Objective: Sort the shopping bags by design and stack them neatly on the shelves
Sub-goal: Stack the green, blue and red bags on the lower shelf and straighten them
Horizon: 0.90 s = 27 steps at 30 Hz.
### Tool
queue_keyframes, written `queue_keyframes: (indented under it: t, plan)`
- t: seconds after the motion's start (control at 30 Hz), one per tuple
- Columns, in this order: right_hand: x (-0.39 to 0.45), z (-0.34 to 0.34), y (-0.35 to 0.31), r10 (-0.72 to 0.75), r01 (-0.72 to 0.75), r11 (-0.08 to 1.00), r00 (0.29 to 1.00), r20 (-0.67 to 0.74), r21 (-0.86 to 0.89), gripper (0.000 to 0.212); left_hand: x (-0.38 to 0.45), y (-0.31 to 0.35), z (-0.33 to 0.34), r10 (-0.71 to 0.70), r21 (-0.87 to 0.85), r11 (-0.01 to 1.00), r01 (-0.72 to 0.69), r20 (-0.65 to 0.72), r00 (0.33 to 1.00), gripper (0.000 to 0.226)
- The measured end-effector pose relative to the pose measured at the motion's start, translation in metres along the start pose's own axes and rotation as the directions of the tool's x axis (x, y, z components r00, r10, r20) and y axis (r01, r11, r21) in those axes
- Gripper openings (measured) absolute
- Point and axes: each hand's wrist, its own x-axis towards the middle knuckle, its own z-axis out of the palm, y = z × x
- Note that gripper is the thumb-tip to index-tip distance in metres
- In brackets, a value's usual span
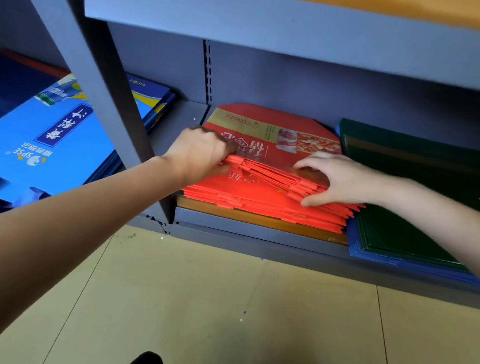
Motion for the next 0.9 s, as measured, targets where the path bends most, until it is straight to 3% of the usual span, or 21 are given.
queue_keyframes:
  t: [0.07,0.2,0.27,0.33,0.43,0.53,0.63,0.7,0.77,0.83,0.9]
  plan:
    - [-0.002,0.003,-0.001,-0.042,0.038,0.998,0.994,-0.098,-0.042,0.061,0.0,0.001,0.005,0.004,0.032,0.999,-0.002,-0.039,0.999,0.038]
    - [-0.004,-0.014,0.001,-0.096,0.047,0.986,0.944,-0.316,-0.16,0.046,0.001,-0.004,0.013,0.117,0.052,0.993,-0.106,-0.277,0.954,0.04]
    - [-0.004,-0.014,0.005,-0.104,0.057,0.986,0.944,-0.314,-0.155,0.048,0.001,-0.008,0.015,0.161,0.112,0.985,-0.129,-0.35,0.923,0.047]
    - [-0.004,-0.002,0.007,-0.077,0.058,0.994,0.974,-0.214,-0.094,0.055,-0.003,-0.002,0.019,0.214,0.133,0.974,-0.185,-0.257,0.943,0.05]
    - [0.0,0.021,0.01,-0.026,0.024,0.989,1.0,-0.013,-0.145,0.068,-0.009,0.012,0.027,0.125,0.121,0.982,-0.142,0.141,0.982,0.052]
    - [0.005,0.025,0.013,0.033,-0.023,0.988,0.998,0.059,-0.152,0.086,0.0,0.015,0.023,0.121,-0.06,0.993,-0.106,0.348,0.93,0.062]
    - [0.005,0.023,0.012,0.053,-0.042,0.993,0.993,0.104,-0.11,0.096,0.013,0.004,0.017,0.167,-0.3,0.954,0.001,0.535,0.828,0.086]
    - [0.004,0.023,0.011,0.032,-0.033,0.999,0.993,0.113,0.0,0.093,0.015,-0.003,0.01,0.213,-0.446,0.891,0.077,0.563,0.798,0.089]
    - [0.004,0.021,0.01,0.006,-0.017,0.988,0.997,0.074,0.154,0.078,0.017,-0.01,0.003,0.236,-0.532,0.842,0.093,0.516,0.823,0.077]
    - [0.005,0.018,0.011,0.001,-0.004,0.967,1.0,0.012,0.253,0.059,0.018,-0.014,-0.001,0.211,-0.502,0.863,0.063,0.47,0.857,0.067]
    - [0.008,0.016,0.011,0.011,-0.003,0.971,0.999,-0.033,0.239,0.048,0.018,-0.014,-0.004,0.208,-0.472,0.881,0.024,0.433,0.877,0.06]
